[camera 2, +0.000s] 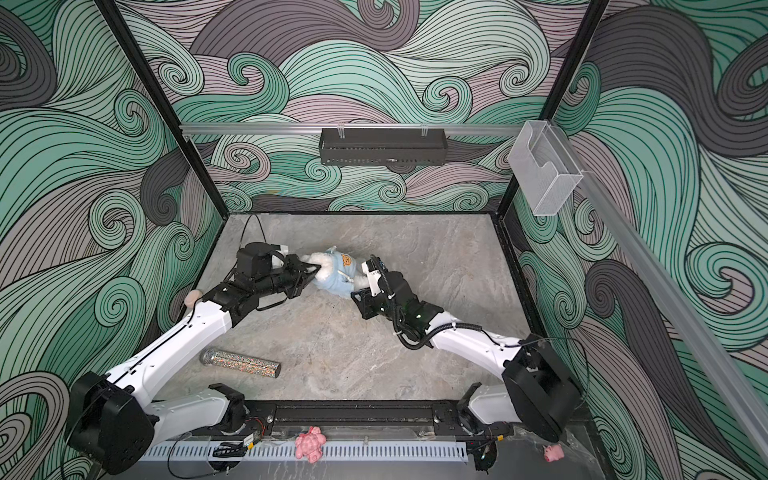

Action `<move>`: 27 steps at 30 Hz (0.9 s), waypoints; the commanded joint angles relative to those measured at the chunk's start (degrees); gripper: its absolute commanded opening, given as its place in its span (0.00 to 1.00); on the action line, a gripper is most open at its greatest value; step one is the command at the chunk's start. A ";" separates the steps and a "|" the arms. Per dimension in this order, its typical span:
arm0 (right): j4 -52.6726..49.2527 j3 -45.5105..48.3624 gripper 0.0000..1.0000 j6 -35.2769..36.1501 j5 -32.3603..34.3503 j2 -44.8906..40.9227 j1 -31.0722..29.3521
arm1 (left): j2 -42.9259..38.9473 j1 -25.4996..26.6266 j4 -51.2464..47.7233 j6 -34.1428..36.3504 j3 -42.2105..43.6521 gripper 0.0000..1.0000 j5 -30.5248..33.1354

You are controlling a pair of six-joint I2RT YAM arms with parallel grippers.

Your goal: Dress the teddy bear

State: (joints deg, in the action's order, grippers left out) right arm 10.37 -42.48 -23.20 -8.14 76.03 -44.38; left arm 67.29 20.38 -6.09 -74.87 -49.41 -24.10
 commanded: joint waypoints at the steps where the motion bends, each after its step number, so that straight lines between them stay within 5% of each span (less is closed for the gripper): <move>1: -1.93 0.58 0.56 5.66 -6.52 -3.21 0.87 | -0.47 -2.51 5.94 -5.70 0.84 0.00 -6.56; 4: 0.34 3.28 0.56 6.94 -7.59 -5.35 1.03 | 0.26 -4.60 9.54 -9.36 1.36 0.00 -9.87; 14: 19.79 12.18 0.25 3.37 -5.03 -3.41 1.25 | 3.26 -7.47 17.99 -18.87 1.67 0.00 -18.77; 19: 31.51 11.28 0.21 -0.92 -4.62 3.21 -0.23 | 4.00 -7.38 18.19 -19.23 1.38 0.00 -19.89; 27: 36.52 6.75 0.20 -2.88 -1.61 10.25 -1.59 | 3.99 -6.93 18.30 -19.35 1.51 0.00 -19.77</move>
State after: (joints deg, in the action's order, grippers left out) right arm 41.32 -33.80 -24.25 -11.62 85.38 -45.80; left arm 71.55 13.23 8.80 -93.69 -46.61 -41.93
